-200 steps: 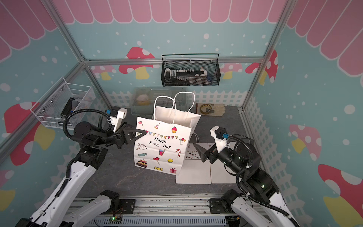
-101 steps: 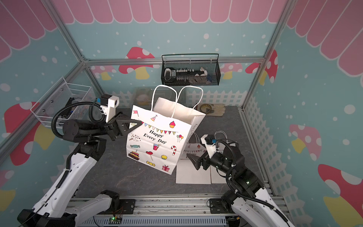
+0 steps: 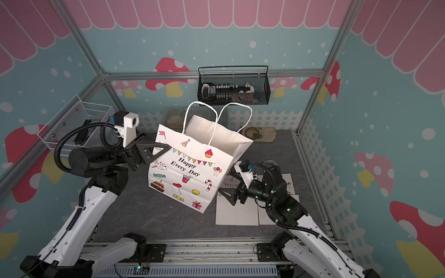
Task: Put away the paper bag
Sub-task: Press the paper bag.
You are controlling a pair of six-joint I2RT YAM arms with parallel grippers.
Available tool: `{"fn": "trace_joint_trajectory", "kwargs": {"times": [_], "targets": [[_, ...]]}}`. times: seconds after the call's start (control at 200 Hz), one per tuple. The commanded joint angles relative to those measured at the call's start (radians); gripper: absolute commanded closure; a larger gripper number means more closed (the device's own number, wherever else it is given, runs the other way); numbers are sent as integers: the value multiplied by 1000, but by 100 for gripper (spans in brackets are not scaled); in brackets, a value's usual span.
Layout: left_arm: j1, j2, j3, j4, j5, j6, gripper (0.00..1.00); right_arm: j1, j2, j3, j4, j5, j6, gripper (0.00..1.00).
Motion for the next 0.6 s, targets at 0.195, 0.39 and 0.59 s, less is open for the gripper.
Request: {"fn": "trace_joint_trajectory", "kwargs": {"times": [0.195,0.39,0.59], "targets": [[-18,-3,-50,176,-49,-99,100,-5,58,36,217,-88,102,1],[-19,-12,-106,219,-70,-113,100,-4,74,62,270,-74,128,2],[-9,-47,-166,138,-99,-41,100,-5,49,96,273,-53,136,7]]}}
